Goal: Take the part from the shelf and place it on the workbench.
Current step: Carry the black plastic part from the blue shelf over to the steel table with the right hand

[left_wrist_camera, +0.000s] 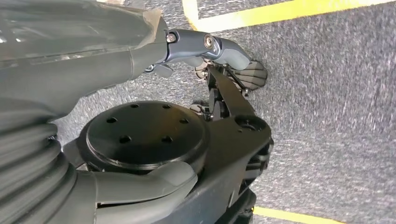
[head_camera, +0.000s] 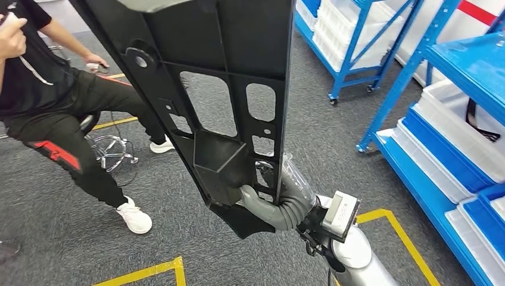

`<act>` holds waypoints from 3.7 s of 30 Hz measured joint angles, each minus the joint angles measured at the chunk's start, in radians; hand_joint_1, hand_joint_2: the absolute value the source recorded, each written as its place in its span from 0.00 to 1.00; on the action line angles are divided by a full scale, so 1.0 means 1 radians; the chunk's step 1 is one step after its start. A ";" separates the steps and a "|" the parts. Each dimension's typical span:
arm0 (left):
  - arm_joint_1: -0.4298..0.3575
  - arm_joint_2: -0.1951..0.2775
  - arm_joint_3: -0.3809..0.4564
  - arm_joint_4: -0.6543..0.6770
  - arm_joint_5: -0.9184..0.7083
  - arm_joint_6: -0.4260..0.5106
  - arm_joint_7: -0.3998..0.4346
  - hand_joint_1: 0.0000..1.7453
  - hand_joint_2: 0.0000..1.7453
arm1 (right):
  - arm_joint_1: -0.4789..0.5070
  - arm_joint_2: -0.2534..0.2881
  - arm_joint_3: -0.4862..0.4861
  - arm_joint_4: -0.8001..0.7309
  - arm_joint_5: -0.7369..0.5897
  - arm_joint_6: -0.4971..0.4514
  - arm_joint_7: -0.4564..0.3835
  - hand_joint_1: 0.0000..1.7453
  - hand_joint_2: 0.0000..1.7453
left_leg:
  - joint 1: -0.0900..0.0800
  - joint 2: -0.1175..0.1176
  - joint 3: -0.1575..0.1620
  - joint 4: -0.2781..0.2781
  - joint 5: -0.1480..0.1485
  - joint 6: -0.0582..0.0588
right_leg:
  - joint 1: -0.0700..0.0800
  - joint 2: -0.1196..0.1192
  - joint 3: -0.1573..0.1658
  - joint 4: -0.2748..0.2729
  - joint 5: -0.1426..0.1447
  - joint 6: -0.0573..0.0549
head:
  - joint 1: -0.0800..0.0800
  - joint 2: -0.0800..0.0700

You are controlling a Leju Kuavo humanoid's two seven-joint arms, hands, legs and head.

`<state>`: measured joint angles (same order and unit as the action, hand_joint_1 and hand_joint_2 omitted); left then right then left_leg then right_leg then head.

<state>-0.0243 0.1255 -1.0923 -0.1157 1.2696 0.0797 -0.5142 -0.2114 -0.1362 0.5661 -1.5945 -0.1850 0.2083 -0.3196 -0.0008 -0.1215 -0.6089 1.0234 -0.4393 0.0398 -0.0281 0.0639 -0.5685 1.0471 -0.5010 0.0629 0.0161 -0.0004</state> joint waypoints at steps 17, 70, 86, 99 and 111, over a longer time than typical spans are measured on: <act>0.009 0.012 -0.002 0.026 -0.019 -0.009 -0.002 0.00 1.00 | 0.031 0.002 -0.025 -0.006 0.005 0.001 0.003 1.00 1.00 | -0.012 0.186 -0.006 0.011 -0.022 -0.016 | 0.024 -0.179 0.022 -0.021 -0.009 -0.045 | -0.007 0.000; 0.008 0.017 -0.005 0.052 -0.015 -0.007 0.003 0.00 1.00 | 0.034 0.025 -0.051 -0.007 0.037 0.018 0.019 1.00 1.00 | 0.012 0.115 -0.139 0.255 -0.124 -0.049 | 0.000 -0.094 0.011 -0.017 0.002 -0.053 | -0.010 0.000; -0.006 0.013 -0.022 0.034 -0.033 0.017 -0.002 0.00 1.00 | 0.051 0.032 -0.078 -0.007 0.059 0.026 0.021 1.00 1.00 | 0.004 0.082 0.004 -0.013 -0.003 0.007 | 0.010 -0.069 -0.100 0.248 -0.126 -0.026 | -0.004 0.000; 0.003 0.010 -0.023 0.029 -0.026 0.022 -0.002 0.00 1.00 | 0.031 0.044 -0.073 0.003 0.056 0.032 0.020 1.00 1.00 | 0.007 0.100 -0.092 0.162 -0.090 -0.049 | -0.006 -0.066 0.009 -0.012 -0.002 -0.052 | -0.012 0.000; 0.003 0.007 -0.024 0.028 -0.026 0.022 0.002 0.00 1.00 | 0.033 0.052 -0.075 0.000 0.055 0.021 0.028 1.00 1.00 | -0.001 0.128 -0.003 -0.003 -0.011 -0.022 | 0.012 -0.111 0.027 -0.026 -0.014 -0.032 | -0.011 0.000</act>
<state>-0.0217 0.1327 -1.1160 -0.0877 1.2440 0.1020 -0.5125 -0.1780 -0.0842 0.4914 -1.5950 -0.1296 0.2289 -0.2914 -0.0021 0.0069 -0.6124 1.0202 -0.4501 0.0180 -0.0157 -0.0473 -0.5418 1.0210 -0.5147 0.0305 0.0051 -0.0005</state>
